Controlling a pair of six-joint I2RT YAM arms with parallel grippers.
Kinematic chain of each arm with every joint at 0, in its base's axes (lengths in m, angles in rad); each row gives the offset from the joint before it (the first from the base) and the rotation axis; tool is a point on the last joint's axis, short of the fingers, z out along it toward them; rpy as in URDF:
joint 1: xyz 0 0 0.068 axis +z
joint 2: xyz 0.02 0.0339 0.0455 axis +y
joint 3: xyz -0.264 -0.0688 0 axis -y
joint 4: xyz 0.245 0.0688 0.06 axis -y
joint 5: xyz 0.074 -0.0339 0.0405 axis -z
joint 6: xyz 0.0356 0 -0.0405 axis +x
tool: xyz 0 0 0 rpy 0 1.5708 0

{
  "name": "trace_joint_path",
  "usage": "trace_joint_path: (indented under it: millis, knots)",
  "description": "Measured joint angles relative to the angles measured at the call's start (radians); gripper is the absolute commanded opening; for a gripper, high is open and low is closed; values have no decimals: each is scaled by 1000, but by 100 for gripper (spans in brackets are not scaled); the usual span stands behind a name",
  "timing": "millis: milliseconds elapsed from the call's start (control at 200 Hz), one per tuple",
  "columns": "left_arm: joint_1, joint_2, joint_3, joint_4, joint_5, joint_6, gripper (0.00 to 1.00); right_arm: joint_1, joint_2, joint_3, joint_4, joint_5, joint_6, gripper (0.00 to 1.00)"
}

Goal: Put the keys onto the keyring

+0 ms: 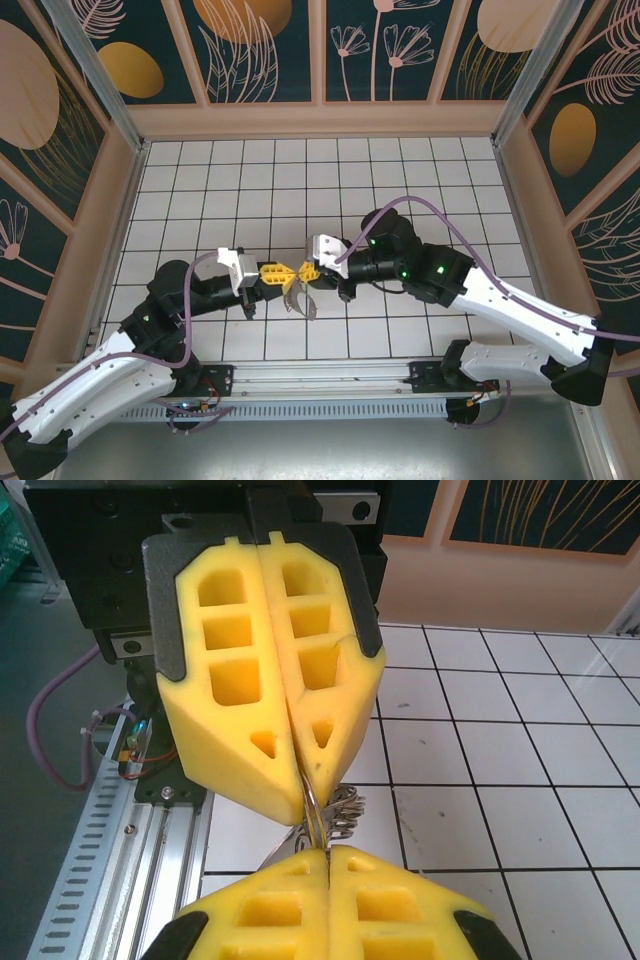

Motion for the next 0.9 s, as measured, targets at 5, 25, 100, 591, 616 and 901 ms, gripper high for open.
trace_joint_path:
  millis: [5,25,100,591,616,901]
  knots:
    - [0,0,0,0,0,0,0,0,1,0,0,0,0,0]
    - [0,-1,0,0,0,0,0,0,3,1,0,-3,0,0]
    - [0,-6,0,0,5,-2,0,0,9,4,-2,-12,1,0]
    - [0,-23,0,34,38,-12,0,-39,3,14,13,-123,46,0]
    - [0,-23,0,36,39,-12,0,-40,3,16,12,-127,53,0]
    - [0,-21,0,51,67,-13,0,-46,7,24,12,-156,80,0]
